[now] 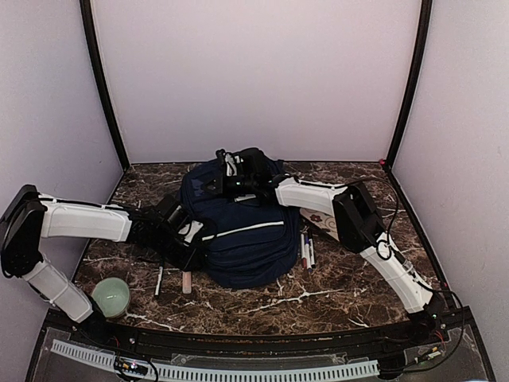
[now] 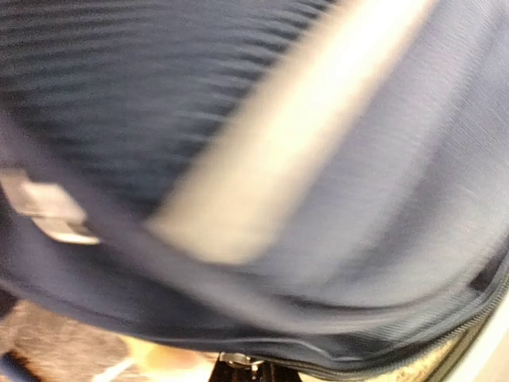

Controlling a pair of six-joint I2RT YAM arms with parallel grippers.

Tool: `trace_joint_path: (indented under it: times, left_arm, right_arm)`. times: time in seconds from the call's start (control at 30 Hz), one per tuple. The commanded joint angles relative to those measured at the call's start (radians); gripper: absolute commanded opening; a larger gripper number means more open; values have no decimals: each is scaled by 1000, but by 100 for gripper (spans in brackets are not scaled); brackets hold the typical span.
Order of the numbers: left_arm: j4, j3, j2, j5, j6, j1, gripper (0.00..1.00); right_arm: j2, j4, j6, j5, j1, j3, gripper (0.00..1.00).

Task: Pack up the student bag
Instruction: Zip the largest pocket of the bag in the student bag.

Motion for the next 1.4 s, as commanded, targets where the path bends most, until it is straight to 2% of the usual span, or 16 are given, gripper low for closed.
trace_joint_path:
  times: [0.0, 0.37, 0.6, 0.77, 1.07, 1.23, 1.37]
  left_arm:
    - [-2, 27, 6, 91, 22, -60, 0]
    - [151, 50, 23, 353, 89, -155, 2]
    - [158, 70, 30, 293, 105, -172, 8]
    - [163, 53, -27, 231, 141, -172, 22]
    - [139, 5, -160, 238, 173, -172, 35]
    - [114, -49, -283, 224, 173, -172, 41]
    - [101, -86, -371, 95, 135, -170, 43]
  right_arm:
    - [112, -136, -9, 37, -22, -61, 8]
    - [87, -124, -56, 6, -21, -72, 8]
    - [-44, -141, -129, -97, -37, -113, 8]
    - [-244, -152, -223, -111, -73, -252, 12]
    - [-678, -254, -476, -16, -109, -586, 31]
    - [-831, -351, -593, -33, -107, -732, 41]
    - [-905, -413, -717, -48, -83, -817, 43]
